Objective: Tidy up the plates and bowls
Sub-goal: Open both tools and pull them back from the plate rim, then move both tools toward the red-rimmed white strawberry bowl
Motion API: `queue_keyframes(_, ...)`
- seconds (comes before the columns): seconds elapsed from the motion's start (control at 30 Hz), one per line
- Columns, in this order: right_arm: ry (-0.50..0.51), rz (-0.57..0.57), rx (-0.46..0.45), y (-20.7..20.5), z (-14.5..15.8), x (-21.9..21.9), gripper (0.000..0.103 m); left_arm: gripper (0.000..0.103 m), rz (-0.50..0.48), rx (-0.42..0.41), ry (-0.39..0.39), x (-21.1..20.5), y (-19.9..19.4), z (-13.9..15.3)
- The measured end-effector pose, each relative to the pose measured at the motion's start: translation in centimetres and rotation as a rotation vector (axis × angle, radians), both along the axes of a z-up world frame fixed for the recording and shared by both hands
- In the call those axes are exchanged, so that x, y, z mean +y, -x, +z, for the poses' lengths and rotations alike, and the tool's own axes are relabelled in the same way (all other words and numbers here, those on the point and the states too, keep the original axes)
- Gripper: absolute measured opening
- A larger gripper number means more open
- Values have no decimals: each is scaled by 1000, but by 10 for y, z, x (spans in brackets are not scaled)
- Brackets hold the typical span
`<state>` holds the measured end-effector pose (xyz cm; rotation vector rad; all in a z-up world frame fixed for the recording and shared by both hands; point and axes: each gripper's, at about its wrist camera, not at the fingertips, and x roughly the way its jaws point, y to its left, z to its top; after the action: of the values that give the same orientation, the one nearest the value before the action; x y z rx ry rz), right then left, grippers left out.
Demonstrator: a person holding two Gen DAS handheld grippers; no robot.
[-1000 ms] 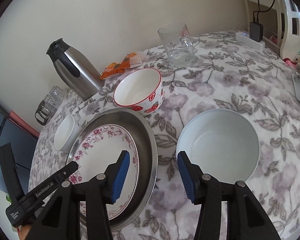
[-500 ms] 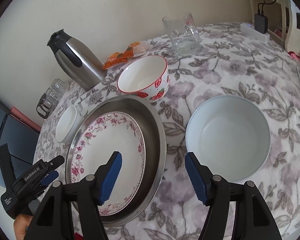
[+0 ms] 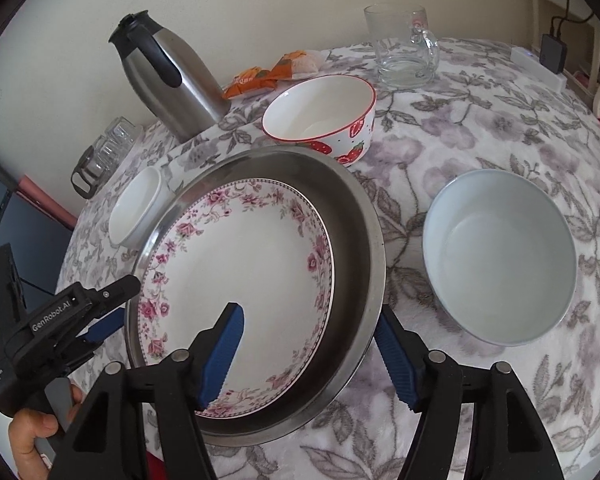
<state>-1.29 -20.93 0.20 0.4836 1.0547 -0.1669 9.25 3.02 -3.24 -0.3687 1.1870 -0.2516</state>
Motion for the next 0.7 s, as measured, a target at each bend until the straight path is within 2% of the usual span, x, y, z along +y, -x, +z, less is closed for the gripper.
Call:
queue_keyframes(0.47, -11, 20, 13, -6, -6, 13, 71, 65, -5, -5, 43, 11, -4, 0)
queue_keyframes(0.7, -1, 2, 5, -4, 2, 8, 70, 65, 1, -18, 11, 13, -4, 4)
